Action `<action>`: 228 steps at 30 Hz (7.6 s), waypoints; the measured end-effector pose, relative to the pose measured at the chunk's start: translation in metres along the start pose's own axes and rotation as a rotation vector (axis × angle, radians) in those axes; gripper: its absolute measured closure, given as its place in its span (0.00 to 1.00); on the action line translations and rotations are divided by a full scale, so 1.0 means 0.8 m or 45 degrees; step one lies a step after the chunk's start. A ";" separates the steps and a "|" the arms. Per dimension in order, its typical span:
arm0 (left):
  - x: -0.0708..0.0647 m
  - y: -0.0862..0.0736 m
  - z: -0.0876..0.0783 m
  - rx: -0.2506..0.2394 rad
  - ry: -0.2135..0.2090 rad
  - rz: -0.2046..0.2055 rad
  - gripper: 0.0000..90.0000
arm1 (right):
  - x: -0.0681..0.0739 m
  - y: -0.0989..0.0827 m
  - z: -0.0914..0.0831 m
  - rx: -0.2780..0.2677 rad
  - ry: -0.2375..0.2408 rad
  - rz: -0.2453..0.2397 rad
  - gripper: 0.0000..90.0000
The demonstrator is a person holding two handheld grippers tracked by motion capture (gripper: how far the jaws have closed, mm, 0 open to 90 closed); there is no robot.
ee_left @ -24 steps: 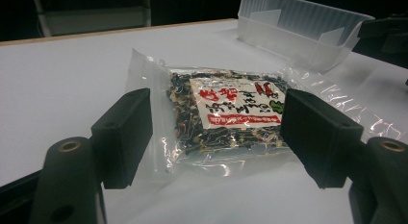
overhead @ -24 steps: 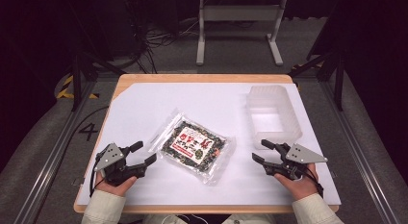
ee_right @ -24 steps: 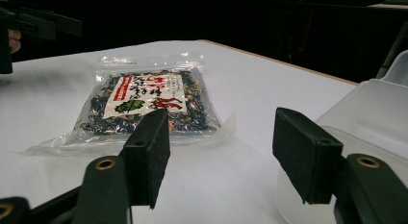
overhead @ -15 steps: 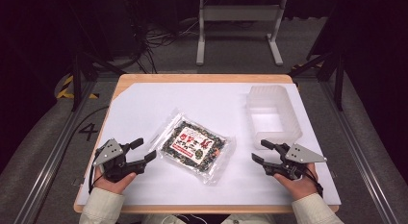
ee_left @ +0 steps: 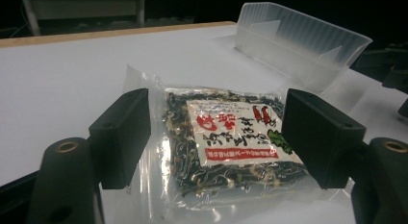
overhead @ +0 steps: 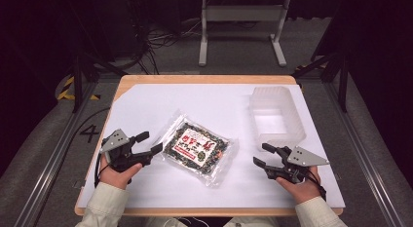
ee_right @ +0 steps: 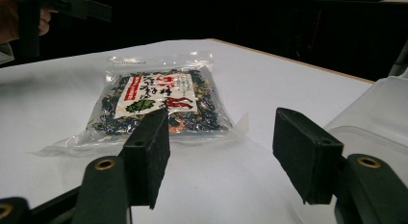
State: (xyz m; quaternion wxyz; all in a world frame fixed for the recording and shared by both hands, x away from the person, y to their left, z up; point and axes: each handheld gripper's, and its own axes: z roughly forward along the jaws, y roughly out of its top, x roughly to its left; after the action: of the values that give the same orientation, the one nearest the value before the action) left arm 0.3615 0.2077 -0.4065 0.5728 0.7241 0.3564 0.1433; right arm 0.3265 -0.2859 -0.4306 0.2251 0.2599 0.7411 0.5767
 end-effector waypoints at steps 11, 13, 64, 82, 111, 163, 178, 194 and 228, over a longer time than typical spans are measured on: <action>0.015 0.006 0.019 0.039 -0.020 -0.086 0.28 | 0.000 0.000 -0.001 -0.011 -0.008 0.016 0.38; 0.018 0.005 0.022 0.053 0.000 -0.100 0.27 | 0.001 0.000 -0.001 -0.010 -0.005 0.015 0.38; 0.056 -0.030 0.059 0.516 0.055 -0.212 0.57 | 0.004 -0.005 -0.003 0.028 0.009 0.001 0.38; 0.043 -0.036 0.058 0.465 0.048 -0.169 0.84 | 0.006 -0.004 -0.002 0.030 0.017 -0.014 0.38; 0.039 -0.023 0.045 0.356 0.054 -0.176 1.00 | 0.007 -0.003 -0.003 0.028 0.020 -0.026 0.38; -0.058 0.091 -0.026 -0.054 -0.158 0.133 1.00 | 0.016 0.029 -0.002 -0.004 0.103 -0.075 0.64; -0.067 0.113 -0.036 -0.045 -0.177 0.204 1.00 | 0.014 0.072 0.021 -0.043 0.151 -0.093 0.40; -0.090 0.130 -0.025 -0.040 -0.272 0.305 1.00 | 0.007 0.137 0.053 -0.061 0.217 -0.115 0.28; -0.113 0.138 -0.033 -0.126 -0.361 0.362 1.00 | 0.002 0.184 0.096 -0.028 0.481 -0.196 0.17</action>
State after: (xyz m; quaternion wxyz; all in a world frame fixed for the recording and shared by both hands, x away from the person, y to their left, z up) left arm 0.3202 0.1558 -0.2776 0.6262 0.7510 0.1589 0.1365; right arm 0.3926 -0.1988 -0.3060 0.1284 0.0873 0.7814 0.6043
